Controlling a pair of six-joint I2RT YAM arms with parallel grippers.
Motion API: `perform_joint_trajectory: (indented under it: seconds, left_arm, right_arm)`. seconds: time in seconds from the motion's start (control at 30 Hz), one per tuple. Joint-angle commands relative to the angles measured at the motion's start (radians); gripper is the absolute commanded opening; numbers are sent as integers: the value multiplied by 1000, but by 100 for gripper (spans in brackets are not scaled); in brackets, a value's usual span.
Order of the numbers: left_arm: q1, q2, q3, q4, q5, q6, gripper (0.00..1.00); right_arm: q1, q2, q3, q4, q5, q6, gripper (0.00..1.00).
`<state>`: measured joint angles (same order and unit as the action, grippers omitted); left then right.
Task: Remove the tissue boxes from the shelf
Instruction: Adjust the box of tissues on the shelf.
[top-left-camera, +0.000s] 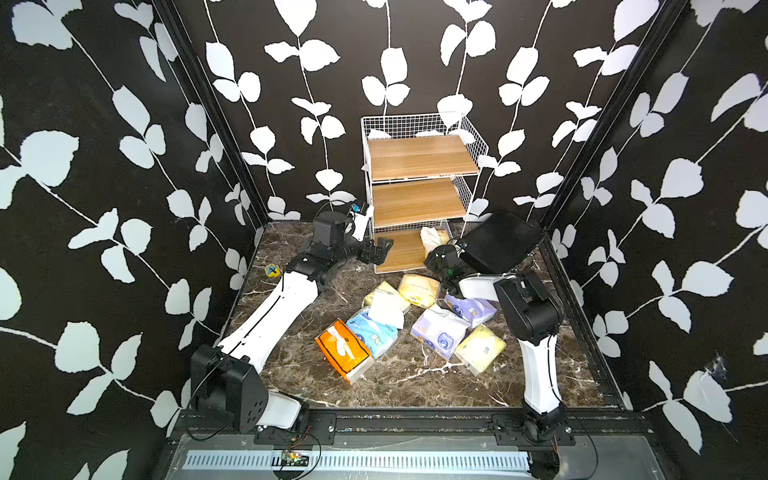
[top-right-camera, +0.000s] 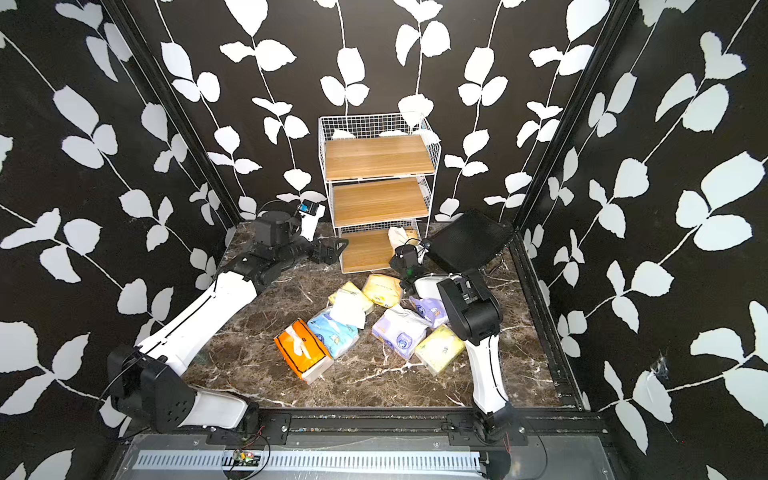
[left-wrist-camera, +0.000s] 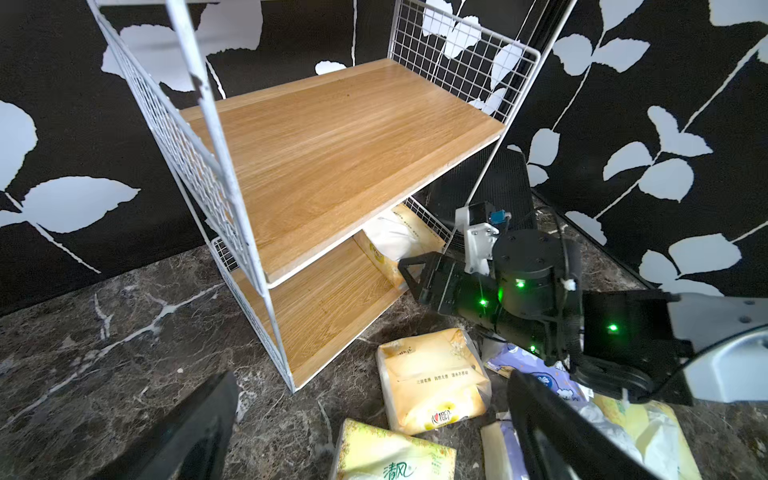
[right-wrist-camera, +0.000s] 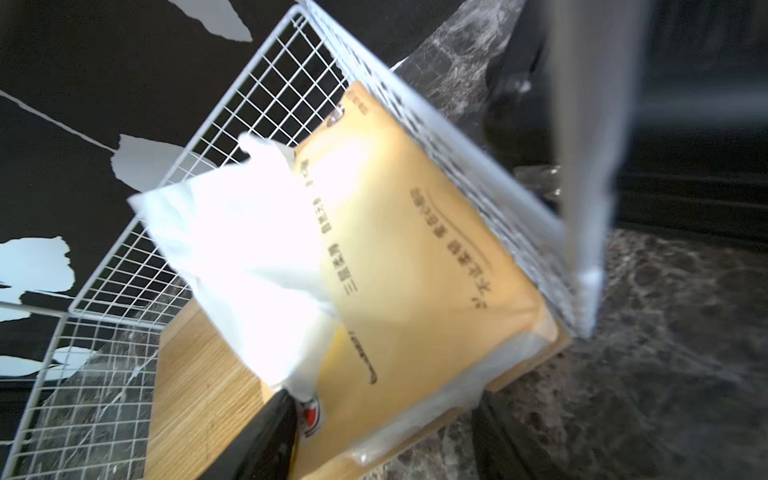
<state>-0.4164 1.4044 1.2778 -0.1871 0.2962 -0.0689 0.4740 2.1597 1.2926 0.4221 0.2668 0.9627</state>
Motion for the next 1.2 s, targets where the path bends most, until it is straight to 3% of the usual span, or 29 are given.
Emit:
perform_joint_trajectory:
  seconds: [0.0, 0.33, 0.43, 0.83, 0.87, 1.0, 1.03, 1.17]
  left_arm:
    - [4, -42, -14, 30, 31, -10, 99]
    - [-22, -55, -15, 8, 25, 23, 99]
    - [-27, -65, -21, 11, 16, 31, 99]
    - [-32, -64, -18, 6, 23, 35, 99]
    - [-32, -63, -18, 5, 23, 35, 99]
    - [-31, -61, -18, 4, 27, 35, 99]
    - [-32, -59, -16, 3, 27, 36, 99]
    - [-33, -55, -14, -1, 26, 41, 99]
  right_arm:
    - [9, 27, 66, 12, 27, 3, 66]
    - [34, 22, 40, 9, 5, -37, 13]
    - [33, 3, 30, -25, -20, -57, 2]
    - [36, -130, -94, -105, -145, -151, 0]
    - [34, -139, -96, -116, -149, -163, 0]
    - [27, -168, -92, -150, -159, -200, 50]
    - [21, -168, -86, -155, -167, -200, 57]
    - [1, -158, -71, -157, -196, -199, 70]
